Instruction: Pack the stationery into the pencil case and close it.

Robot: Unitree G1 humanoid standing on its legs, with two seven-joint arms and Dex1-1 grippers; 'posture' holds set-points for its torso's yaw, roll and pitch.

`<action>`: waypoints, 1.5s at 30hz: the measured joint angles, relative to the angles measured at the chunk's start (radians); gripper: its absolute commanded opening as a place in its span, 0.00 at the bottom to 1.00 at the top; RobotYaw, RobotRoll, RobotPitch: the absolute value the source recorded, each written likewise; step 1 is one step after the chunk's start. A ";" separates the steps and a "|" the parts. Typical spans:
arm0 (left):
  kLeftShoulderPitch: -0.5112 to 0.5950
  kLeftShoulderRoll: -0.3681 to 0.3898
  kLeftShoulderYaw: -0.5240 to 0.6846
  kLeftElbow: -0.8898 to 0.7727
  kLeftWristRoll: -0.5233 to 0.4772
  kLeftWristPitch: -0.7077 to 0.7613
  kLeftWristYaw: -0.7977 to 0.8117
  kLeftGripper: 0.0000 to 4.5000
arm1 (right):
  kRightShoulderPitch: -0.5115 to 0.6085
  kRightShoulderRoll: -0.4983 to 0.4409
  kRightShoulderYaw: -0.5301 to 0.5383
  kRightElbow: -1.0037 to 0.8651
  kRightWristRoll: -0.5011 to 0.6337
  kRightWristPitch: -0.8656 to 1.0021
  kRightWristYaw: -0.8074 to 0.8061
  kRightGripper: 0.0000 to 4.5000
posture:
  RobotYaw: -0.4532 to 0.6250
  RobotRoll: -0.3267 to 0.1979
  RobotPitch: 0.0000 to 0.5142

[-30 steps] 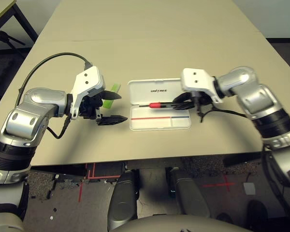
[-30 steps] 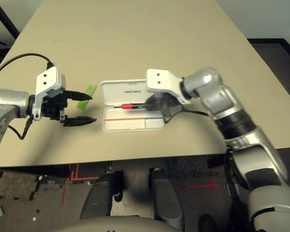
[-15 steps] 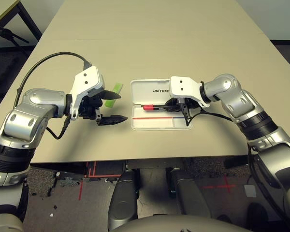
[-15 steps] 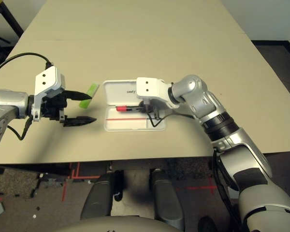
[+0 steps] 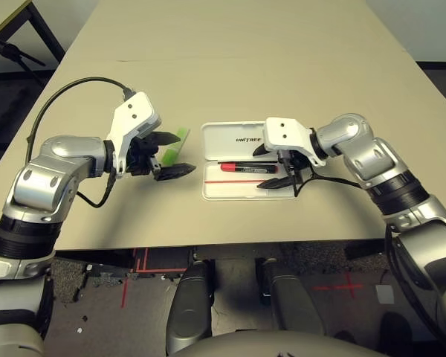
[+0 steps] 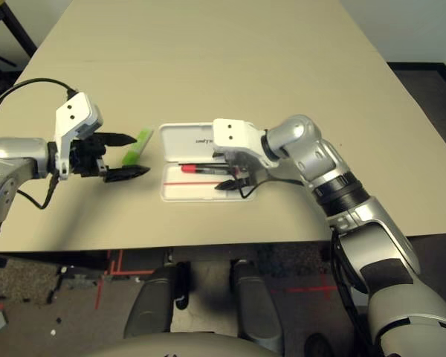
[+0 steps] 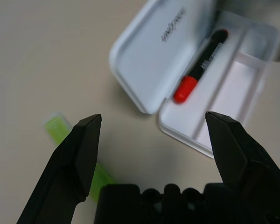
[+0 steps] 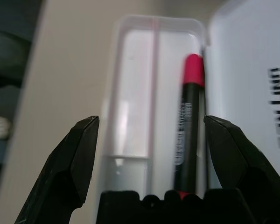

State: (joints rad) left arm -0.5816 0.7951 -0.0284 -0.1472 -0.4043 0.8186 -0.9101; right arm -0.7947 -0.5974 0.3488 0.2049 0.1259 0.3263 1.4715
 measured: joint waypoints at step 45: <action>-0.202 -0.242 -0.111 0.394 0.195 0.294 0.436 0.24 | 0.192 -0.426 -0.212 0.030 0.621 -0.021 0.139 1.00 | 0.38 0.62 0.36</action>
State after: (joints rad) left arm -0.7838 0.5528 -0.1391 0.2463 -0.2097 1.1127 -0.4738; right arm -0.6029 -1.0234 0.1366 0.2346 0.7464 0.3052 1.6107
